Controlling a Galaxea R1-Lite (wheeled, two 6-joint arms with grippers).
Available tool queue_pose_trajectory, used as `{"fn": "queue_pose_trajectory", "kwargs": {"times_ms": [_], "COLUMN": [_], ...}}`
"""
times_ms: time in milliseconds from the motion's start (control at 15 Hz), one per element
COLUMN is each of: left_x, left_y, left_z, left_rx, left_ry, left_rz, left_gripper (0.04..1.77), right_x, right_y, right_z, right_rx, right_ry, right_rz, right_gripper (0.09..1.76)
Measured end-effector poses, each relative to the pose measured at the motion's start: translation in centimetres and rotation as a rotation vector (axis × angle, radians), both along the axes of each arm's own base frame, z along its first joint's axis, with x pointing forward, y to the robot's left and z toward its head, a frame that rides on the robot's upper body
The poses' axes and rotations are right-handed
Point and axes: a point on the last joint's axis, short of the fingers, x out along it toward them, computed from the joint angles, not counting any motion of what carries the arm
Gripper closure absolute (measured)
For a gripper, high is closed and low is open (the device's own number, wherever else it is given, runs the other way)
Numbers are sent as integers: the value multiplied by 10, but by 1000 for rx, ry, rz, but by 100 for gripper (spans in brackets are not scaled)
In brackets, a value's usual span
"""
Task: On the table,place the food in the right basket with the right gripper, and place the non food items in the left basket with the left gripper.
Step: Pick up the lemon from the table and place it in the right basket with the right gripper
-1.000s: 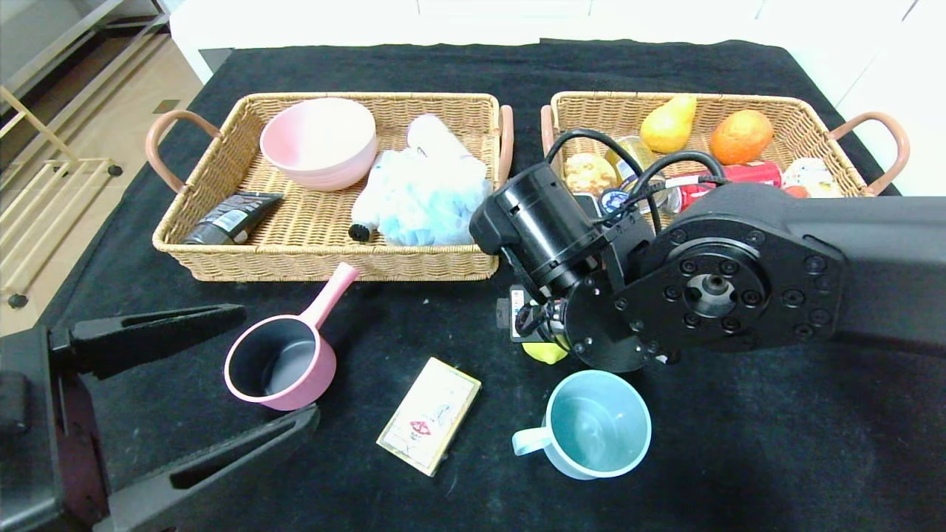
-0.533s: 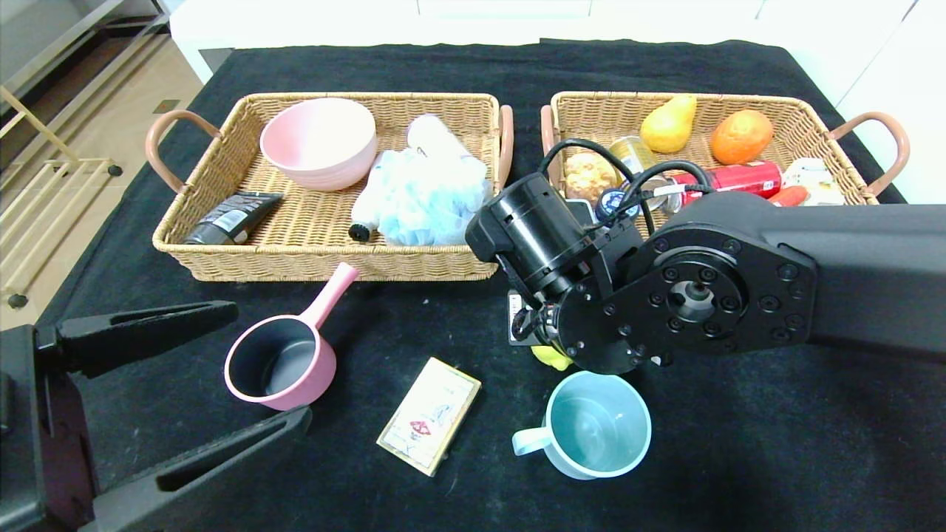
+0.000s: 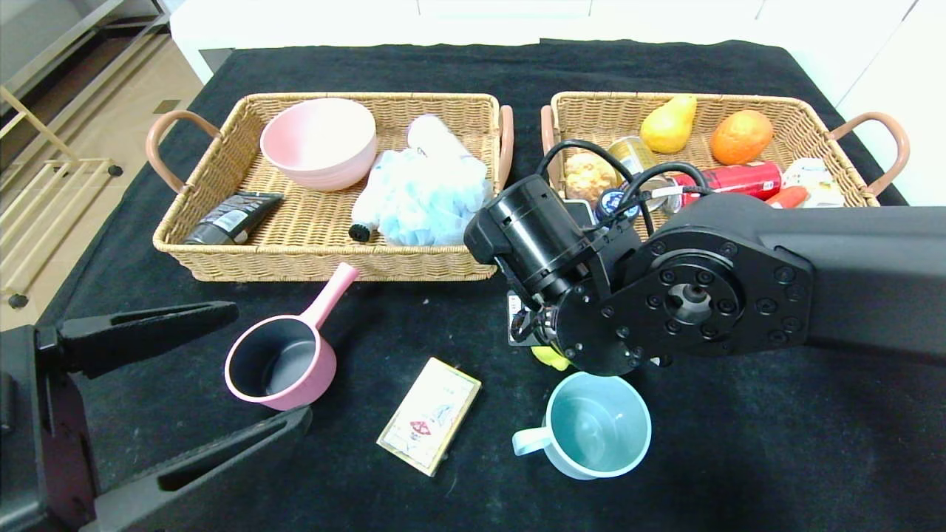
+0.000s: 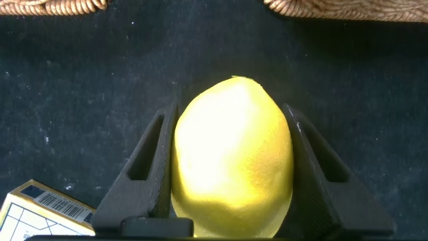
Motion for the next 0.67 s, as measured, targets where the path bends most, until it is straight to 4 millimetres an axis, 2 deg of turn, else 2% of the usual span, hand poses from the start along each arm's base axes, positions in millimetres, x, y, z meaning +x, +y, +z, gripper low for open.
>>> {"fn": "queue_pose_trajectory", "kwargs": {"times_ms": [267, 667], "left_x": [0, 2], "left_y": [0, 0], "left_z": [0, -1], "left_rx": [0, 4], "left_ry": [-1, 5], "left_rz": [3, 8], "left_gripper": [9, 9], "right_x": [-4, -18], "right_y": [1, -9], "right_z": [2, 31], "right_rx": [-9, 31], "right_ry": [-3, -49], "right_rz": [10, 31], "right_gripper": [80, 81]}}
